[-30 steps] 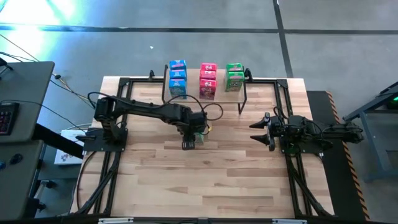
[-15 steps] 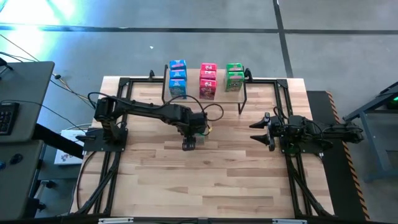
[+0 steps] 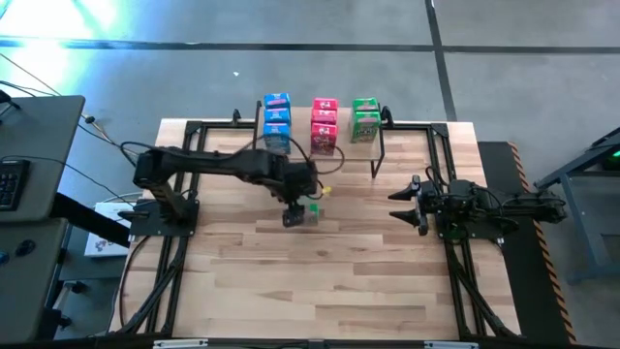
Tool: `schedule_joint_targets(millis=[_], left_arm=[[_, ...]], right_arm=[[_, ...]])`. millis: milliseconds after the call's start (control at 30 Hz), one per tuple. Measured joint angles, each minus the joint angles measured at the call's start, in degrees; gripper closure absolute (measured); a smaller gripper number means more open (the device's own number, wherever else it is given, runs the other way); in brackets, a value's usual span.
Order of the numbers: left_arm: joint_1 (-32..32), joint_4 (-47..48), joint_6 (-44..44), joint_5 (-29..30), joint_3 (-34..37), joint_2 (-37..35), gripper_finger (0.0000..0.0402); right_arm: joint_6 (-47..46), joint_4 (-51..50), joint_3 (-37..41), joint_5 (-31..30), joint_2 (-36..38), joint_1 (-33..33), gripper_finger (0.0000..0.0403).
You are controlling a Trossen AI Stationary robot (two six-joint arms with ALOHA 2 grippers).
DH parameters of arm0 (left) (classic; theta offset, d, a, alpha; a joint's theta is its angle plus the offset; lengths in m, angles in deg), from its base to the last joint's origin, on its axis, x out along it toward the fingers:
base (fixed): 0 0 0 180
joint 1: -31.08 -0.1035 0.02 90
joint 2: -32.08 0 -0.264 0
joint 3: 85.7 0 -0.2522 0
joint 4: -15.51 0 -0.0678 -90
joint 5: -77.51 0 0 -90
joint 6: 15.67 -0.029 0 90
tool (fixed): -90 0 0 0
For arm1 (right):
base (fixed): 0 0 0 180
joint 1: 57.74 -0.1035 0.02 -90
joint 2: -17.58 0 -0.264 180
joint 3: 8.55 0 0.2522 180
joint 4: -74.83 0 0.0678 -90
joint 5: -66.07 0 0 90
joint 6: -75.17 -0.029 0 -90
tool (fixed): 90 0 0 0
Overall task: Stack cereal on shelf
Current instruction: Put the green cereal box on the shelf aligned with the other green cereal boxes
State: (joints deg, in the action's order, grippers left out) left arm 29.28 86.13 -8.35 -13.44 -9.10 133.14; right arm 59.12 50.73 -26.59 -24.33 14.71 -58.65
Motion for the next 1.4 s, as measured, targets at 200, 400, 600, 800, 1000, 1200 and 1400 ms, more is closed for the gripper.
schedule_joint_targets(millis=[200, 400, 600, 800, 1000, 1200, 1400], left_arm=[[-0.3, 0.5, 2.1, 0.1, -3.3, -4.5, 0.0131], [-0.3, 0.2, 6.1, 0.1, -5.5, -9.1, 0.0131], [-0.3, 0.0, 9.5, 0.1, -6.3, -13.7, 0.0131], [-0.3, 0.4, 14.5, 0.1, -6.4, -18.1, 0.0131], [-0.3, 0.5, 18.0, 0.1, -6.4, -22.8, 0.0131], [-0.3, 0.5, 20.9, 0.1, -6.4, -27.0, 0.0131], [-0.3, 0.5, 23.6, 0.1, -6.4, -30.9, 0.0131]], right_arm=[[0.0, 0.0, 0.0, 0.0, -0.3, 0.0, 0.0135], [0.0, 0.0, 0.0, 0.0, -0.5, 0.0, 0.0135], [0.0, 0.0, 0.0, 0.3, -0.5, 0.0, 0.0135], [0.0, -0.1, 0.0, 0.4, -0.5, 0.0, 0.0135], [0.0, 0.4, 0.0, -5.7, -0.5, 0.2, 0.0135], [0.0, 0.4, 0.0, -6.0, -0.5, 0.2, 0.0135], [0.0, 0.5, 0.0, -5.6, -0.5, 0.2, 0.0135]])
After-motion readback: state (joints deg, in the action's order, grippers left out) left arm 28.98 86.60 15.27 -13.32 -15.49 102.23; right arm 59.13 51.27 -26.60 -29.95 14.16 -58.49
